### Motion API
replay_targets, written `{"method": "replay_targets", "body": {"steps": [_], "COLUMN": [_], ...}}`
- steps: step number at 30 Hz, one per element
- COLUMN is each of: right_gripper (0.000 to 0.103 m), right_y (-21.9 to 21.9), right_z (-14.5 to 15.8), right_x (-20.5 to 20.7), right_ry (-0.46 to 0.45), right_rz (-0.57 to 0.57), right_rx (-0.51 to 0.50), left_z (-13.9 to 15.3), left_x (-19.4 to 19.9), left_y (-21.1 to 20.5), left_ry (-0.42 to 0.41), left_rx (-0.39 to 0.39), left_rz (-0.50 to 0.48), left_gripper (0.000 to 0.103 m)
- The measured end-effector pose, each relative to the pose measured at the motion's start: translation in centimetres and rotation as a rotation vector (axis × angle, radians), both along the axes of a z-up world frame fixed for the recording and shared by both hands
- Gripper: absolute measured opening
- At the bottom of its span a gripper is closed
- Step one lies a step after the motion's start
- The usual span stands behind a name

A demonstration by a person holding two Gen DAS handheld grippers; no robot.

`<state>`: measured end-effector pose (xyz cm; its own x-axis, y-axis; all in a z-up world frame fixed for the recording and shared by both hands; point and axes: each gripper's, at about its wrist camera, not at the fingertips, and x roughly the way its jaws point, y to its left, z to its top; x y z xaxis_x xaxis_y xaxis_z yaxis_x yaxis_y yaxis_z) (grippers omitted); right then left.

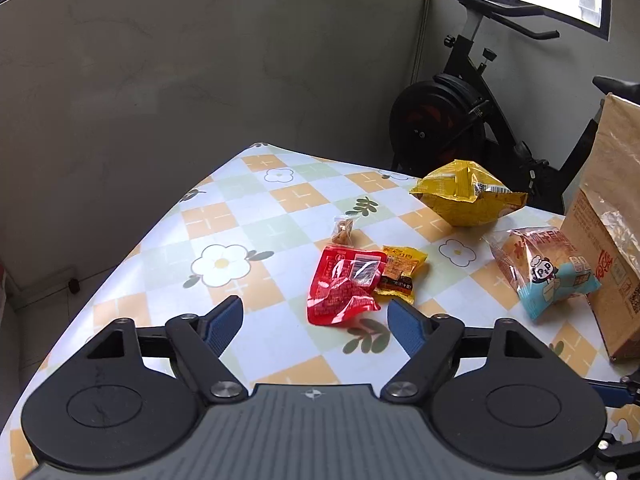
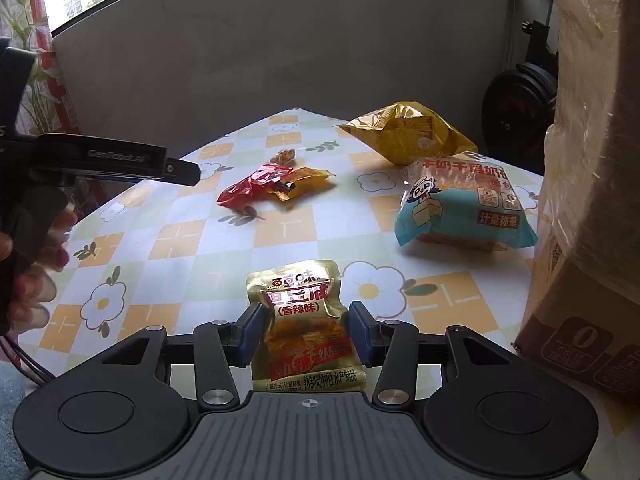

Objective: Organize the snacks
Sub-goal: 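Grasp the red packet with the left tool while the right holds the gold packet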

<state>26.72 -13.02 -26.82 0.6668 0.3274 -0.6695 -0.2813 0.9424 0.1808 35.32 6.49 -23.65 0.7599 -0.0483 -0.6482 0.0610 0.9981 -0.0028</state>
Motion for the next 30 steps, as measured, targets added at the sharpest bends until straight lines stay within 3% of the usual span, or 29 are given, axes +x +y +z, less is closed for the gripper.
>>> {"method": "replay_targets", "body": {"steps": [3,7,12,16,30], "right_gripper": [0.043,0.043,0.043,0.043,0.043], "right_y": [-0.9,-2.0,-2.7,-3.1,-2.9], "right_z": [0.2,-0.1,-0.5,-0.8,0.7], "right_x": [-0.2,-0.2,-0.2,0.0,-0.7], "right_ry": [-0.001,0.009,0.023,0.033,-0.022], "right_rz": [-0.019,-0.036,-0.046,-0.057,-0.045], "right_rx": [0.009,0.021,0.028,0.046,0.061], "left_z": [-0.8,-2.3,-4.1,-4.2,-1.7], "left_x": [3.3,5.9,7.0,6.0,-3.5], "left_y": [-0.4,-0.9,-2.1,-2.2,-1.1], "left_ry": [0.024,0.063,0.101,0.087,0.070], "left_rx": [-0.012,-0.061,-0.010,-0.008,-0.059], "left_rz": [-0.007,-0.008,-0.012,0.004,0.037], "left_gripper": [0.064,0.064,0.063,0.054,0.053]}}
